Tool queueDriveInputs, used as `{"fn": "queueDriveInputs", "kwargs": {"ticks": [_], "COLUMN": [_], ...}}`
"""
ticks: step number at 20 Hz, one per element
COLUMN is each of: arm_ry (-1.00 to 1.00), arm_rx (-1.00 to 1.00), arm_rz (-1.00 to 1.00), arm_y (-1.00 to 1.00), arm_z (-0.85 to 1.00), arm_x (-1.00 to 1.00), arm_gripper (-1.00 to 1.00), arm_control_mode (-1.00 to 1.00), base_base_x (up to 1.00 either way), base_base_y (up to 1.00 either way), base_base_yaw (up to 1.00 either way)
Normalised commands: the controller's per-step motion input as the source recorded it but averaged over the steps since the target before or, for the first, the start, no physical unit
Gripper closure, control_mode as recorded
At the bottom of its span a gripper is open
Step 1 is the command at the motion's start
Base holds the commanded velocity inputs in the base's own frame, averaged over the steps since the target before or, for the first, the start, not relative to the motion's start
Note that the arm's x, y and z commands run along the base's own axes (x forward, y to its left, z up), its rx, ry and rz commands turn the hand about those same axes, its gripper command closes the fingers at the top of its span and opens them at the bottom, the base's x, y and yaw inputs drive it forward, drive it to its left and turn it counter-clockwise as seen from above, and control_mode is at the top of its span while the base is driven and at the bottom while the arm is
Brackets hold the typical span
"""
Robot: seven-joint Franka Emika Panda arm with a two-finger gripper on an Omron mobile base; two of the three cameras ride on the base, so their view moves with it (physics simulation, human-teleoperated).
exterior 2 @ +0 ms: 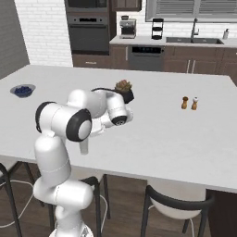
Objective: Take a straw from the drawer in front and place it inside the glass cup on the dining counter.
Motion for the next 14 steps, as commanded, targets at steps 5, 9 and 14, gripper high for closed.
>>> {"fn": "queueDriveInputs", "kwargs": {"ticks": [5, 9, 14], "arm_ry": [0.01, 0.00, 0.00], "arm_rx": [0.00, 0.00, -0.02], "arm_rz": [0.00, 0.00, 0.00], "arm_y": [0.01, 0.00, 0.00], "arm_z": [-0.29, -0.24, -0.21], "arm_x": [-0.13, -0.16, -0.01], "arm_gripper": [1.00, 1.00, 1.00], "arm_control_mode": [-1.00, -1.00, -1.00], "base_base_x": [0.00, 0.00, 0.00], "base_base_y": [0.00, 0.00, 0.00], "base_base_yaw": [0.00, 0.00, 0.00]}}
